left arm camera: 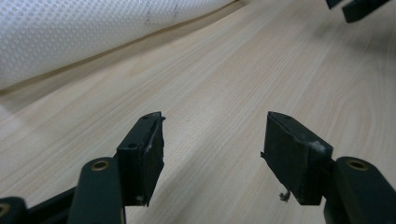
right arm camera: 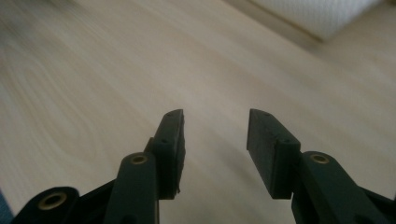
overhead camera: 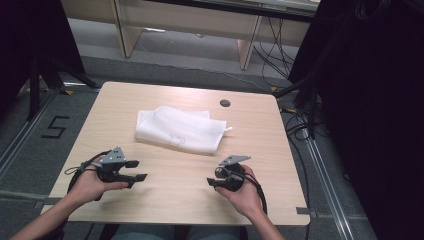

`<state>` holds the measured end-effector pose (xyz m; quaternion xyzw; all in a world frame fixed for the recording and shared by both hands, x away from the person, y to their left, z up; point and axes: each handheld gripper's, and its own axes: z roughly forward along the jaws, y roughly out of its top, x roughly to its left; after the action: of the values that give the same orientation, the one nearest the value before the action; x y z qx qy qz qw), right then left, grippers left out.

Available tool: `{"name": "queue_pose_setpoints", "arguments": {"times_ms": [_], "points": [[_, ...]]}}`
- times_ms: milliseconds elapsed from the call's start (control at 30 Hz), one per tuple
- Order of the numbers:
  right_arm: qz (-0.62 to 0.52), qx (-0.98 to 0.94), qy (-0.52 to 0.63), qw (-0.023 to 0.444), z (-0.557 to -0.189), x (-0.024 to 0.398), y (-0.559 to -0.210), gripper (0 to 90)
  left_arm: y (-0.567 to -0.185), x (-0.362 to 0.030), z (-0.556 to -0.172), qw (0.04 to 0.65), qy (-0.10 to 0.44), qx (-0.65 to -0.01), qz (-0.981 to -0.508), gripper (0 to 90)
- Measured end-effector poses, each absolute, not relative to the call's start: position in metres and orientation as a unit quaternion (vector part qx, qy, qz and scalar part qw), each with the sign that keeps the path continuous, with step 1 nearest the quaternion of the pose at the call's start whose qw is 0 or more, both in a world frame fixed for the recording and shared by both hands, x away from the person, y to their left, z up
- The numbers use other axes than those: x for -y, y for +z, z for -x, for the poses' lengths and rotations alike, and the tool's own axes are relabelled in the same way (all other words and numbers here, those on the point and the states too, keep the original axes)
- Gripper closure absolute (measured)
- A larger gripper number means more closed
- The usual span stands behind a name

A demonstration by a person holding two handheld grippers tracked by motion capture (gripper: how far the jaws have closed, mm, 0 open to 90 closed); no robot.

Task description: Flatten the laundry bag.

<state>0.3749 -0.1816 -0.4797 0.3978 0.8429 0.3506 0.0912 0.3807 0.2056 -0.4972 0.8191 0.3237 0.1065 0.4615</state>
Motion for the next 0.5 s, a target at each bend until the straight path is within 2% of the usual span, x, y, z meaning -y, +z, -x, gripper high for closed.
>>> {"name": "queue_pose_setpoints", "arguments": {"times_ms": [100, 300, 333, 500], "points": [[-0.417, -0.838, 0.342, 0.077, -0.37, 0.191, -0.478, 57.8, -0.496, -0.208, -0.382, 0.465, 0.101, -0.335, -0.813, 36.9], [-0.41, -0.835, 0.354, 0.096, -0.377, 0.187, -0.478, 60.5, -0.495, -0.214, -0.382, 0.463, 0.109, -0.336, -0.813, 38.3], [-0.418, -0.838, 0.34, 0.08, -0.375, 0.185, -0.476, 61.7, -0.494, -0.213, -0.382, 0.466, 0.107, -0.338, -0.811, 38.7], [-0.404, -0.844, 0.337, 0.103, -0.381, 0.179, -0.473, 69.8, -0.494, -0.212, -0.38, 0.469, 0.102, -0.333, -0.811, 42.9]]}}
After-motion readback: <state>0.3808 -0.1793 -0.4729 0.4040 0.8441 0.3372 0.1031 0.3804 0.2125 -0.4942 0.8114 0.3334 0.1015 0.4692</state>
